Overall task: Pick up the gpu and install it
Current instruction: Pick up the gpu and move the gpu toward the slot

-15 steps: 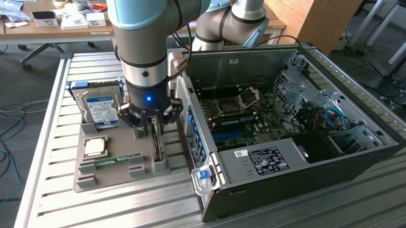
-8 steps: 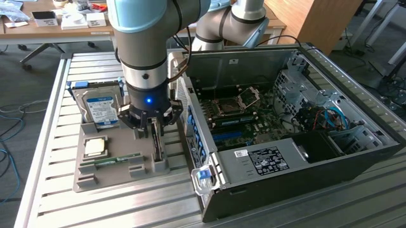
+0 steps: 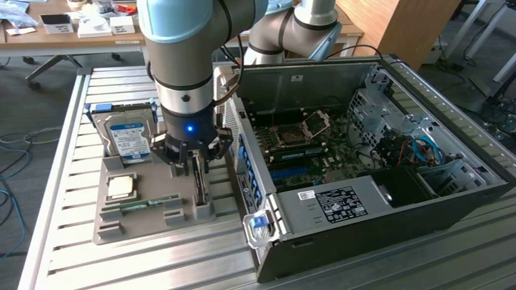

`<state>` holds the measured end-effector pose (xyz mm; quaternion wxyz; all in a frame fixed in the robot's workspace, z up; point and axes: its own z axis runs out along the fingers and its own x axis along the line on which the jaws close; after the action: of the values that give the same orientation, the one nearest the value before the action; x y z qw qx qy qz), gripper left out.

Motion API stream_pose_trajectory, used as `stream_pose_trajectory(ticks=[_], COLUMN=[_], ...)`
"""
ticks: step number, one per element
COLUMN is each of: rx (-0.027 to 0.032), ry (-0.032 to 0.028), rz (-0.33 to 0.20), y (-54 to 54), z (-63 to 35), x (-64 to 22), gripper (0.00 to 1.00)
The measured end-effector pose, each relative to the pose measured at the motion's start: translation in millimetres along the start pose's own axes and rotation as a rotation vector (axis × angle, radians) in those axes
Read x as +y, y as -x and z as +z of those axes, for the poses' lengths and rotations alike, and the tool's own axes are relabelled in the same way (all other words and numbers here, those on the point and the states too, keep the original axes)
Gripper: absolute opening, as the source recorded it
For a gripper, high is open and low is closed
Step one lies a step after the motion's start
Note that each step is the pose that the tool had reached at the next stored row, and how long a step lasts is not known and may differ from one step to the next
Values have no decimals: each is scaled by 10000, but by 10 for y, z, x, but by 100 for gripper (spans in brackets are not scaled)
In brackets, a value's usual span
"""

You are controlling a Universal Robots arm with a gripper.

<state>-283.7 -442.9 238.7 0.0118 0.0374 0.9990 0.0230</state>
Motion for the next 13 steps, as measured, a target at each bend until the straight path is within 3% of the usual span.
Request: stream_pose_trajectory(ticks=[13], rx=[-1], ry=[1], rz=[-1], y=[3], z=[36], x=[23], gripper=[43])
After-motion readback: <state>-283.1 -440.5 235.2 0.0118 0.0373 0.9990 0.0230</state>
